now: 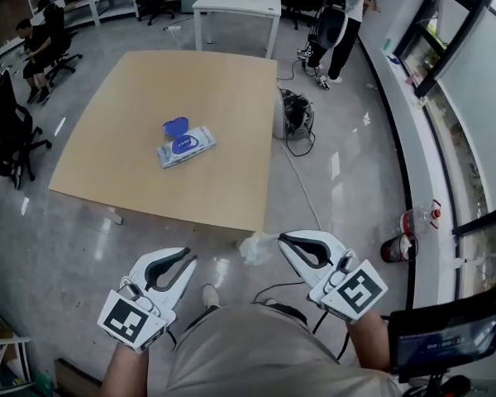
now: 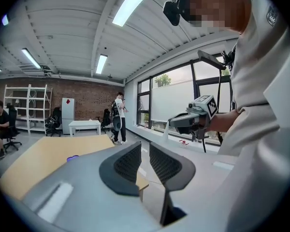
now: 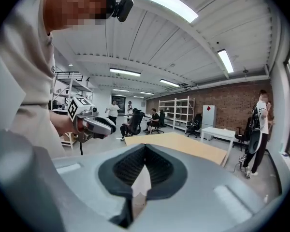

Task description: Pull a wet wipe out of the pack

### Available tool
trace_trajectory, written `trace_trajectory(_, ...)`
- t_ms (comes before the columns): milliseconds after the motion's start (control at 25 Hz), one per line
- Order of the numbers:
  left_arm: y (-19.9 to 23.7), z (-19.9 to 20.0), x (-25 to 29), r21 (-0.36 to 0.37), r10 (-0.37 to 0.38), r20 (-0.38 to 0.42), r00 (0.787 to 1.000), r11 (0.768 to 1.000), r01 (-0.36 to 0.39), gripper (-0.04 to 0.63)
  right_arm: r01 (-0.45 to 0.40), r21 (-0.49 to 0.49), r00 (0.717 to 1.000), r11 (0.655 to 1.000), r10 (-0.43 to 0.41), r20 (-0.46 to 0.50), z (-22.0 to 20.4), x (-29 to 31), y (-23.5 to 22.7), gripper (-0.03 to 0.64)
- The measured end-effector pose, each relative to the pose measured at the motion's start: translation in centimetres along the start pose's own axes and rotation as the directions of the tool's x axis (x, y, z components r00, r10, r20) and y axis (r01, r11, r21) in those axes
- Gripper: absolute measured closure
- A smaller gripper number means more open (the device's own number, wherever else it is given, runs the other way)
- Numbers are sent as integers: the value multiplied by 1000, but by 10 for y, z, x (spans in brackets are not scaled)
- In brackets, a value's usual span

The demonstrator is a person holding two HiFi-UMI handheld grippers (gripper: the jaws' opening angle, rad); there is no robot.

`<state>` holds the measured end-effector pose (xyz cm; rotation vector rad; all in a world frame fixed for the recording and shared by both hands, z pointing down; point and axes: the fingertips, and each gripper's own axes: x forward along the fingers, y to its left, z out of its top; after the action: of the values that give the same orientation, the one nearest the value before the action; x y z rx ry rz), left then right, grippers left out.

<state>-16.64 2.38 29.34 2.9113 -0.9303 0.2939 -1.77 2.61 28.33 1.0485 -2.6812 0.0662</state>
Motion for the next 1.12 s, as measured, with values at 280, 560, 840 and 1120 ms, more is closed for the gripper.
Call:
trace_trajectory(280, -113, 28, 52, -20, 46, 9, 999, 999, -46, 534, -77, -19, 997, 997, 77, 26, -18, -105, -20, 616)
trace_trajectory(560, -213, 31, 87, -30, 69, 10, 998, 997, -68, 534, -142, -50, 989, 989, 144, 39, -42, -191, -30, 615)
trace_trajectory(840, -253, 27, 112, -31, 72, -6, 997, 997, -72, 534, -174, -69, 981, 982, 179, 75, -48, -227, -38, 615)
trace_trajectory(1120, -264, 28, 126, -16, 52, -2, 999, 999, -52, 534, -175, -90, 978, 980, 184, 100, -48, -237, -42, 617)
